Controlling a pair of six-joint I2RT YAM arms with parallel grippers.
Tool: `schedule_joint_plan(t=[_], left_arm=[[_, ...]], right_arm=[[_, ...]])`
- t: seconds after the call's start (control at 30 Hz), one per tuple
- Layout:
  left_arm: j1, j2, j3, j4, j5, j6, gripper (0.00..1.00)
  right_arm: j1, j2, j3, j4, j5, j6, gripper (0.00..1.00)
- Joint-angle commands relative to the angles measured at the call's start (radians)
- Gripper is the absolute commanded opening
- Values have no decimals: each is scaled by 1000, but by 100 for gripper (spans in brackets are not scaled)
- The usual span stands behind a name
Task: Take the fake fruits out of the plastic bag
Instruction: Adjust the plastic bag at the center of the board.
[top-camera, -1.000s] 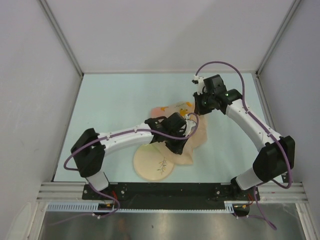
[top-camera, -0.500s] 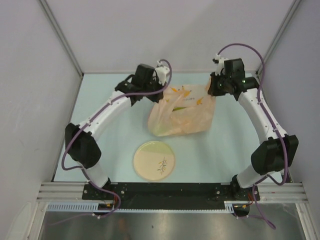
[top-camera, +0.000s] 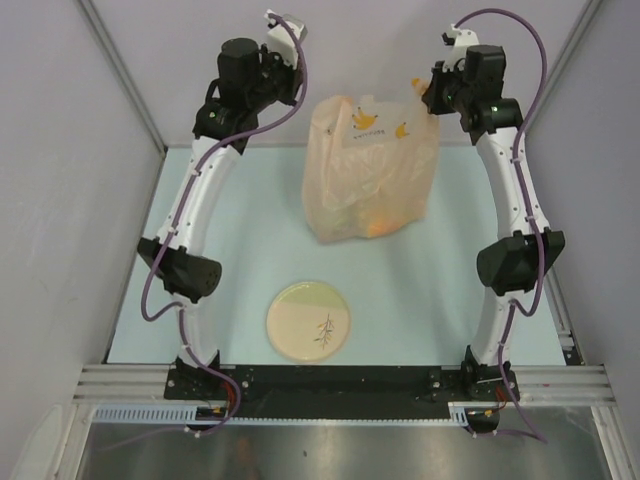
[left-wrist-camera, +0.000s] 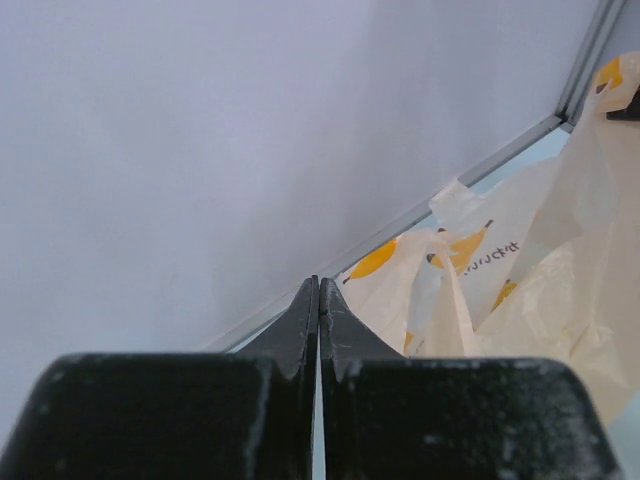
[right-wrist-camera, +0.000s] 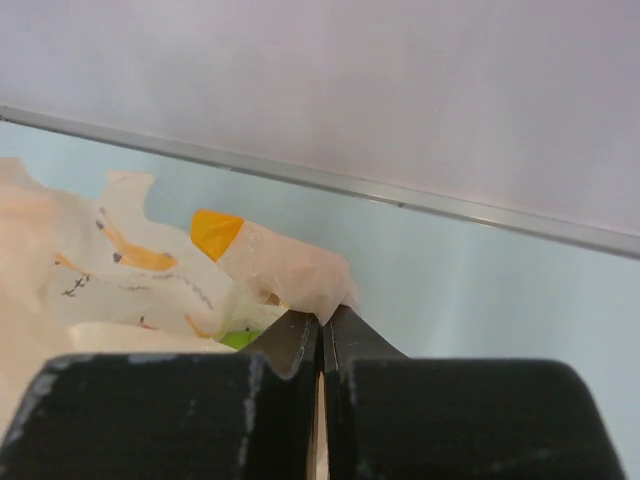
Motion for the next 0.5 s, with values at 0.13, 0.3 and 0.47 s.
schedule_joint_plan(t=[0.13, 0.3, 0.47], left_arm=[[-36, -289, -349, 77, 151, -102, 50], [-165, -424, -714, 226, 255, -80, 100], [-293, -345, -689, 241, 121, -52, 100]], right_arm=[[-3, -323, -422, 39, -56, -72, 0], [5, -489, -702, 71, -49, -52, 0], [14, -561, -814, 78, -50, -40, 0]])
